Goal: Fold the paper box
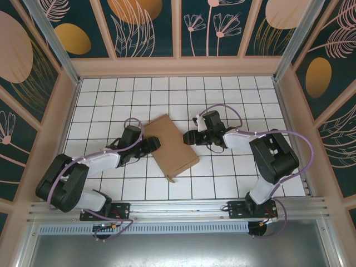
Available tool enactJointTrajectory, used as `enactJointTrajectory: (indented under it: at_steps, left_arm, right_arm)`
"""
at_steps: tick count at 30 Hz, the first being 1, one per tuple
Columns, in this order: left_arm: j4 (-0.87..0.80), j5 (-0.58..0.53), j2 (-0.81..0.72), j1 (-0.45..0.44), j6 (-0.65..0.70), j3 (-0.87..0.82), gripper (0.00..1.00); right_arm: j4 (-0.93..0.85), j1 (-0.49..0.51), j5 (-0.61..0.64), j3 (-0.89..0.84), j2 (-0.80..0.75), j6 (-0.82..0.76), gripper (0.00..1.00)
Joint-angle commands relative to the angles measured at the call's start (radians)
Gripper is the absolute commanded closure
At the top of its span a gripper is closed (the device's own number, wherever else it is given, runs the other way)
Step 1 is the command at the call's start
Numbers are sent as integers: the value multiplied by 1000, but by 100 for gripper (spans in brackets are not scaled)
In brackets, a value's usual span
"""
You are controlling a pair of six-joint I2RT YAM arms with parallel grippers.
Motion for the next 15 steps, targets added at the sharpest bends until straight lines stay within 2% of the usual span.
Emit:
enactJointTrajectory:
  at_steps: [1, 6, 11, 15]
  left_arm:
    - [-20, 35, 15, 11, 54, 78, 30]
    - [-94, -2, -42, 15, 75, 113, 30]
    - [-141, -32, -123, 20, 75, 74, 28]
    - [-150, -65, -170, 22, 71, 19, 28]
  right_arm:
    - [-77, 15, -50, 1, -38, -25, 45]
    - [-99, 14, -19, 32, -37, -32, 44]
    - [-110, 13, 13, 62, 17, -45, 42]
    - [-70, -25, -8, 49, 61, -25, 47]
